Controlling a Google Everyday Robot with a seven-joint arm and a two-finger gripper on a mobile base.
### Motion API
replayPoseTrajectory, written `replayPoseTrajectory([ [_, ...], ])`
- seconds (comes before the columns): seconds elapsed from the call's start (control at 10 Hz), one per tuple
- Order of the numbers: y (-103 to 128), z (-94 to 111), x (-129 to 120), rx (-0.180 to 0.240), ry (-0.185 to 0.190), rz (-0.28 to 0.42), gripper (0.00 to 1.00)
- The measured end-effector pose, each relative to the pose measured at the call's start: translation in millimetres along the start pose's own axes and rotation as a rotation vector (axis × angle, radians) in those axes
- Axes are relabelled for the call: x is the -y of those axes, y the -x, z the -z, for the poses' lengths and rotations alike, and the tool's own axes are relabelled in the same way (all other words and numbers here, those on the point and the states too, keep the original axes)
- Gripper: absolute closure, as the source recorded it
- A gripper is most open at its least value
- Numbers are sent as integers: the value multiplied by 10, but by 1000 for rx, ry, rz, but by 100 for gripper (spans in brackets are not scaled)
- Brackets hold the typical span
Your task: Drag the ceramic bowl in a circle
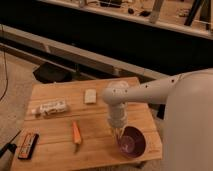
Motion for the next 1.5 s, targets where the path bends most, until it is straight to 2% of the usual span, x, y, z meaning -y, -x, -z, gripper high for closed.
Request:
replayPoseTrajectory([
  [0.4, 447, 164, -54, 74, -47, 33, 82],
  [0.7, 743, 208, -246, 124, -71, 72, 82],
  [0.8, 836, 219, -402, 147, -82, 108, 82],
  [1.2, 919, 266, -922, 189, -94, 219, 82],
  [1.4, 866, 267, -1228, 198, -81, 281, 82],
  [1.5, 777, 236, -1456, 195, -65, 326, 82],
])
